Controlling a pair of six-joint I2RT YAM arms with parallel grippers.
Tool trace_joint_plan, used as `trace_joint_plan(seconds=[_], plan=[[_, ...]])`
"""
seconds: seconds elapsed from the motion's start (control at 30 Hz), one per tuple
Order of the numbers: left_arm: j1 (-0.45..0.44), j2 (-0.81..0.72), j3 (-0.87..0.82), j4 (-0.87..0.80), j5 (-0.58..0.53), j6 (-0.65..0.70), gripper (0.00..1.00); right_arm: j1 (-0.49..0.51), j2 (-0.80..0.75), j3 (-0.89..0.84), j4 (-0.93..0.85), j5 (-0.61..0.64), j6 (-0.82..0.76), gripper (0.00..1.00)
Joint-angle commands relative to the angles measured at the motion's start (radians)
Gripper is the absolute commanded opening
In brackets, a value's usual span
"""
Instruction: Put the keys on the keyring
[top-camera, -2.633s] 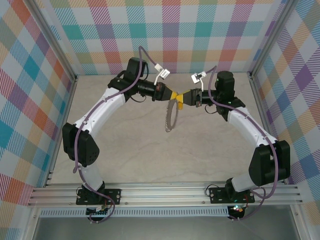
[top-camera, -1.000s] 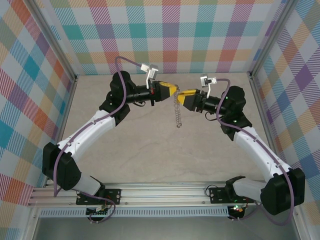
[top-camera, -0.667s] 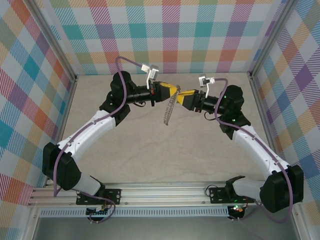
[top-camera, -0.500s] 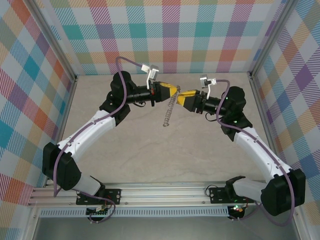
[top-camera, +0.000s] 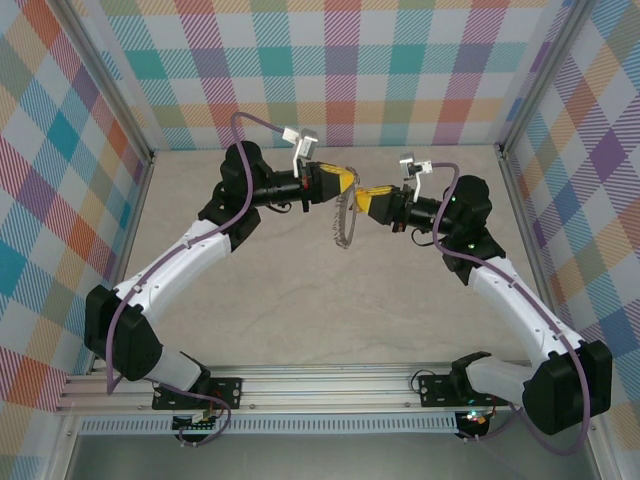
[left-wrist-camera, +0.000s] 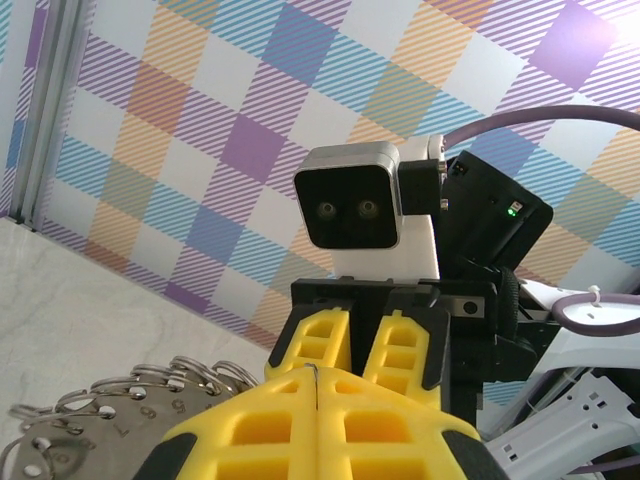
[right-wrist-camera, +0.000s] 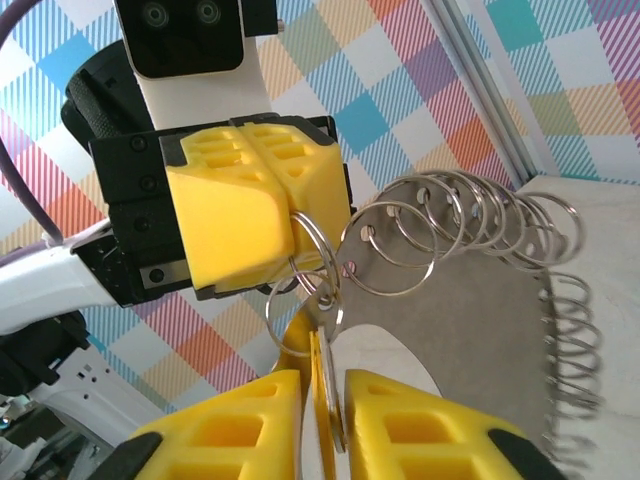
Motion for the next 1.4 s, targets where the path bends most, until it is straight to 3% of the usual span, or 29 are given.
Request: trace_joint_plan(seconds=[0.0, 0.13, 1.0, 1.3, 1.37], plan=[[-0.005, -0.039, 0.039, 0.037, 0.019, 0.001, 0.0, 0.006, -0.012, -0.002, 0.018, -0.02, -0.015, 0.1], [-0.005, -0.041, 0.033, 0.042, 0.003, -0.004, 0.0, 0.006, -0.009, 0.003, 0.026, -0.022, -0.009, 0.0], [-0.03, -0.059, -0.042, 0.111, -0.064, -0.039, 0.0, 0.081, 0.095, 0.065, 0.048, -0.019, 0.009, 0.0], [-0.039, -0.049, -0.052, 0.129, -0.077, -0.05, 0.0, 0.083, 0.074, 0.049, -0.053, 0.024, -0.045, 0.0], [-0.039, -0.049, -0.053, 0.13, -0.079, -0.052, 0.0, 0.081, 0.054, 0.042, -0.092, 0.037, -0.066, 0.08]])
